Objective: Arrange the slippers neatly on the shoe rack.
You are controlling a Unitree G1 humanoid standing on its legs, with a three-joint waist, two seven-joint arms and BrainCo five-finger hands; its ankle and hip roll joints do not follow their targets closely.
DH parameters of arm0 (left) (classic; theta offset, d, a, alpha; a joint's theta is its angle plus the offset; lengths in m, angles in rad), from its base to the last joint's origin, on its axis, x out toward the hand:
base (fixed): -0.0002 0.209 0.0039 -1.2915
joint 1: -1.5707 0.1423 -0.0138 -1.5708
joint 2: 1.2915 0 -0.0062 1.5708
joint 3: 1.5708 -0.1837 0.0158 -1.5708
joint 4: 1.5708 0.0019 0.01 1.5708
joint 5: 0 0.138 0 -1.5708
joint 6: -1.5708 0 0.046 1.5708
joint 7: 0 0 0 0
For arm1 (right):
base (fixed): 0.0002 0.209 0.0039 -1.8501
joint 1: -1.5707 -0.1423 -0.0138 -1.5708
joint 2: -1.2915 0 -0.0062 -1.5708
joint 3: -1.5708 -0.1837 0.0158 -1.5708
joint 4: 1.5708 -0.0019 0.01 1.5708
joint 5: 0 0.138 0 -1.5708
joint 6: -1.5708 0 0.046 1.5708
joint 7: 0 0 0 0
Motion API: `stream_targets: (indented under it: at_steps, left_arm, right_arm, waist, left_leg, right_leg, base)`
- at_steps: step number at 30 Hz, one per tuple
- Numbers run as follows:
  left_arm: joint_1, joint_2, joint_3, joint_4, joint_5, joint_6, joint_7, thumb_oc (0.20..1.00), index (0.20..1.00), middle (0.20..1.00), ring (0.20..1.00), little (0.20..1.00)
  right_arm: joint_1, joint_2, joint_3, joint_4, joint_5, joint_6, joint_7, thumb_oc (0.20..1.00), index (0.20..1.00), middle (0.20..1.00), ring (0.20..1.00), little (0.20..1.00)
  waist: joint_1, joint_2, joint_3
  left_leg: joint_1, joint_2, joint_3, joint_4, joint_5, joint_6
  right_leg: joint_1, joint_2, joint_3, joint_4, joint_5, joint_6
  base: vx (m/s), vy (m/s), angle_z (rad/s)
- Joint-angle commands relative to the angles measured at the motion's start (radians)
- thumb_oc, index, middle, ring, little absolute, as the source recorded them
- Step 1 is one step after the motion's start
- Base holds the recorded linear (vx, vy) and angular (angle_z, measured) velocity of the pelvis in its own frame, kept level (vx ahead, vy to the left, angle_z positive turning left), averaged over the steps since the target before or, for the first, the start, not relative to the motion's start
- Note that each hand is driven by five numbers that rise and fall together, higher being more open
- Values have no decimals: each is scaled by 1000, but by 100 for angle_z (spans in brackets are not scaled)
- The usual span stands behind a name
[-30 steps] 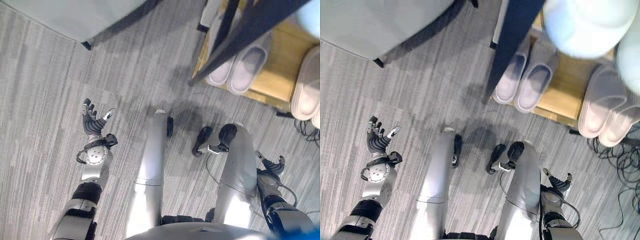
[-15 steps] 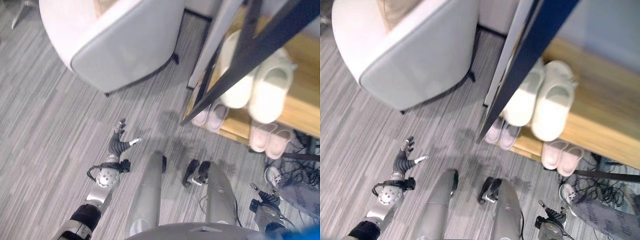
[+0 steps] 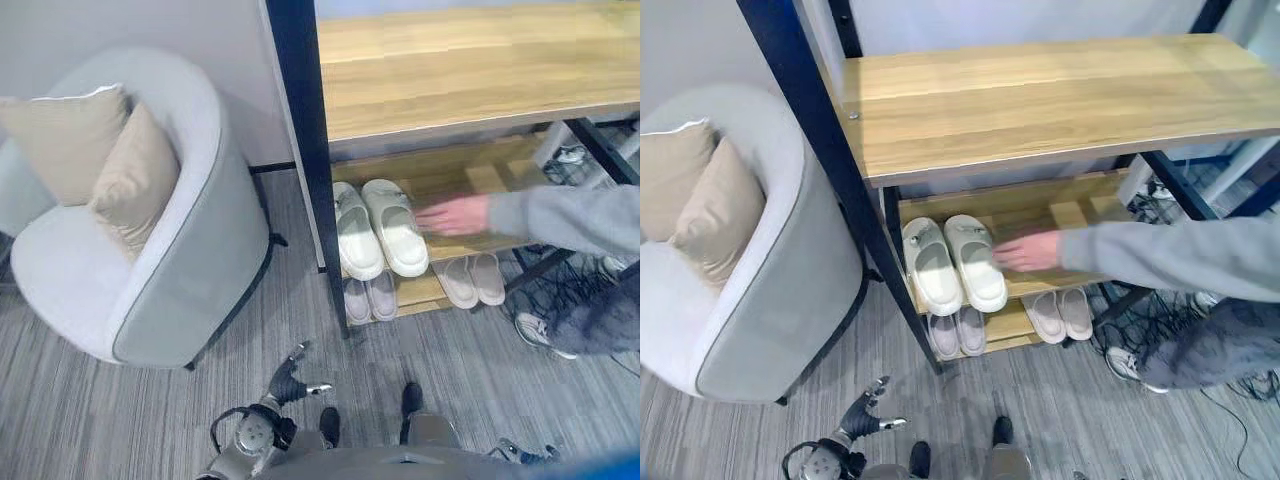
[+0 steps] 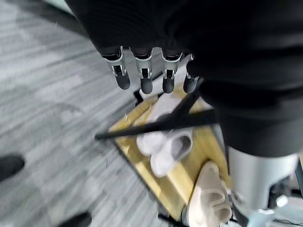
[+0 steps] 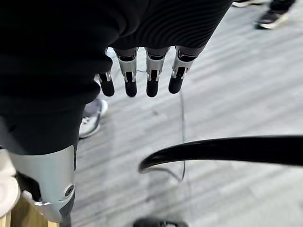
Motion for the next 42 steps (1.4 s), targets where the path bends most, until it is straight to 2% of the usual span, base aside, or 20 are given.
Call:
stream_targets:
  at_steps: [1, 2, 3, 5, 6, 10, 12, 13, 14, 18, 20, 23, 25, 27, 29, 30, 31, 36, 41, 42]
  left_arm:
    - [6, 10, 20, -54, -18, -17, -9, 1000, 1000, 1000, 1000, 1000]
    - [5, 4, 21, -35, -13, -17, -4, 1000, 1000, 1000, 1000, 1000]
    - [-1, -31, 32, 16, -24, -10, 4, 1000, 1000, 1000, 1000, 1000]
    - [7, -53, 44, 36, -43, -10, 9, 1000, 1000, 1000, 1000, 1000]
    - [9, -71, 58, 59, -76, -3, 5, 1000, 1000, 1000, 1000, 1000]
    - [-12, -104, 75, 114, -105, 13, 8, 1000, 1000, 1000, 1000, 1000]
    - [-39, -127, 76, 136, -115, 14, 18, 1000, 1000, 1000, 1000, 1000]
    - [-47, -134, 74, 140, -116, 16, 20, 1000, 1000, 1000, 1000, 1000]
    - [-48, -134, 74, 141, -116, 15, 20, 1000, 1000, 1000, 1000, 1000]
    - [-41, -172, 99, 235, -100, 24, 35, 1000, 1000, 1000, 1000, 1000]
    - [-45, -181, 110, 257, -88, 31, 54, 1000, 1000, 1000, 1000, 1000]
    - [-50, -170, 162, 314, -106, 40, 68, 1000, 1000, 1000, 1000, 1000]
    - [-61, -153, 199, 346, -118, 41, 63, 1000, 1000, 1000, 1000, 1000]
    - [-79, -142, 234, 377, -140, 40, 67, 1000, 1000, 1000, 1000, 1000]
    - [-96, -135, 240, 385, -146, 34, 74, 1000, 1000, 1000, 1000, 1000]
    - [-119, -128, 247, 388, -160, 30, 83, 1000, 1000, 1000, 1000, 1000]
    - [-126, -127, 245, 391, -164, 28, 93, 1000, 1000, 1000, 1000, 1000]
    - [-113, -153, 294, 410, -225, 26, 103, 1000, 1000, 1000, 1000, 1000]
    - [-109, -171, 283, 414, -217, 27, 105, 1000, 1000, 1000, 1000, 1000]
    - [-114, -175, 280, 410, -214, 23, 110, 1000, 1000, 1000, 1000, 1000]
  right_arm:
    - [-29, -13, -4, -1, 7, -16, 17, 1000, 1000, 1000, 1000, 1000]
    - [-26, -11, -2, 0, 14, -18, 15, 1000, 1000, 1000, 1000, 1000]
    - [-16, -8, 21, 3, 6, -14, 18, 1000, 1000, 1000, 1000, 1000]
    - [-17, -15, 35, 6, -7, -12, 23, 1000, 1000, 1000, 1000, 1000]
    - [-20, -24, 57, 3, -19, -15, 27, 1000, 1000, 1000, 1000, 1000]
    - [-17, -33, 94, -14, -39, -21, 35, 1000, 1000, 1000, 1000, 1000]
    - [-28, -51, 120, -33, -60, -26, 34, 1000, 1000, 1000, 1000, 1000]
    - [-34, -64, 131, -42, -75, -21, 35, 1000, 1000, 1000, 1000, 1000]
    - [-34, -64, 131, -42, -75, -21, 35, 1000, 1000, 1000, 1000, 1000]
    - [-28, -56, 136, -31, -69, -12, 46, 1000, 1000, 1000, 1000, 1000]
    - [-45, -51, 139, -32, -68, -14, 41, 1000, 1000, 1000, 1000, 1000]
    - [-44, -37, 141, -45, -71, -17, 45, 1000, 1000, 1000, 1000, 1000]
    - [-82, -22, 144, -35, -66, -14, 49, 1000, 1000, 1000, 1000, 1000]
    - [-89, -5, 138, -39, -49, -23, 47, 1000, 1000, 1000, 1000, 1000]
    - [-96, -3, 130, -52, -29, -28, 45, 1000, 1000, 1000, 1000, 1000]
    - [-101, -5, 119, -60, 7, -29, 49, 1000, 1000, 1000, 1000, 1000]
    - [-100, -1, 121, -67, 16, -32, 47, 1000, 1000, 1000, 1000, 1000]
    - [-103, -12, 133, -173, 68, -80, 57, 1000, 1000, 1000, 1000, 1000]
    - [-96, -4, 191, -267, 62, -100, 78, 1000, 1000, 1000, 1000, 1000]
    - [-106, 6, 249, -311, 53, -105, 102, 1000, 1000, 1000, 1000, 1000]
  waist:
    - [39, -10, 51]
    - [43, -12, 38]
    - [50, -13, 13]
    - [50, -8, 0]
    - [55, -12, -11]
    - [64, -21, -18]
    - [74, -34, 0]
    - [76, -39, 4]
    - [75, -39, 3]
    - [68, -25, -18]
    - [78, -13, -17]
    - [82, -11, -21]
    - [102, -9, -8]
    - [105, -4, -7]
    - [89, -4, -9]
    - [66, -18, -15]
    - [65, -26, -18]
    - [66, -22, -65]
    - [64, -16, -73]
    - [68, -13, -79]
  left_leg:
    - [-12, 18, -42, -52, 21, -36]
    - [-13, 13, -43, -57, 27, -38]
    - [5, 15, -54, -88, 32, -41]
    - [21, 28, -57, -110, 41, -47]
    - [22, 42, -64, -130, 66, -62]
    - [11, 66, -102, -169, 117, -90]
    - [-29, 72, -109, -141, 145, -110]
    - [-41, 62, -90, -123, 128, -100]
    - [-42, 62, -91, -121, 127, -100]
    - [-3, -36, 30, -61, 40, -52]
    - [4, -58, -15, -79, 37, -41]
    - [15, -51, -13, -100, 46, -24]
    - [7, -23, -6, -89, 41, -23]
    - [15, -3, -35, -89, 33, -19]
    - [30, 0, -66, -92, 24, -21]
    - [39, -14, -99, -80, 15, -24]
    - [47, -21, -106, -78, 6, -25]
    - [92, 6, -126, -147, 28, -46]
    - [122, 21, -133, -196, 50, -55]
    - [115, 26, -141, -206, 58, -60]
  right_leg:
    - [58, 52, 65, 93, -6, 43]
    - [83, 69, 95, 69, -19, 36]
    - [118, 100, 133, -5, -85, 6]
    - [140, 121, 135, -40, -88, -5]
    - [167, 145, 130, -98, -91, -25]
    - [204, 172, 94, -184, -88, -52]
    - [217, 163, 59, -222, -73, -58]
    - [211, 155, 37, -232, -61, -60]
    - [211, 155, 37, -232, -61, -60]
    - [194, 163, 29, -217, -50, -62]
    - [189, 178, 38, -191, -64, -66]
    - [180, 188, 37, -97, -98, -60]
    - [125, 153, -2, 41, -116, -30]
    - [96, 91, 41, 86, -87, -19]
    - [91, 76, 131, 43, -71, -16]
    - [113, 95, 245, -20, -64, -10]
    - [127, 99, 259, -50, -63, -12]
    - [218, 117, 210, -201, -46, -25]
    - [254, 131, 182, -244, -49, -34]
    - [256, 134, 165, -248, -58, -37]
  base:
    - [-46, -72, -7]
    - [-35, -193, 0]
    - [5, -223, -6]
    - [-27, -321, 1]
    - [-83, -368, 21]
    - [-88, -265, 28]
    - [-192, -188, 58]
    - [-193, -129, 56]
    - [-148, -91, 57]
    - [-46, -9, 36]
    - [37, 47, -1]
    - [5, 21, -21]
    - [-67, -49, -45]
    - [38, -138, -60]
    - [137, -144, 14]
    - [165, -137, 42]
    - [189, -196, 115]
    - [117, -148, 55]
    - [33, -52, 5]
    - [-9, -21, 15]
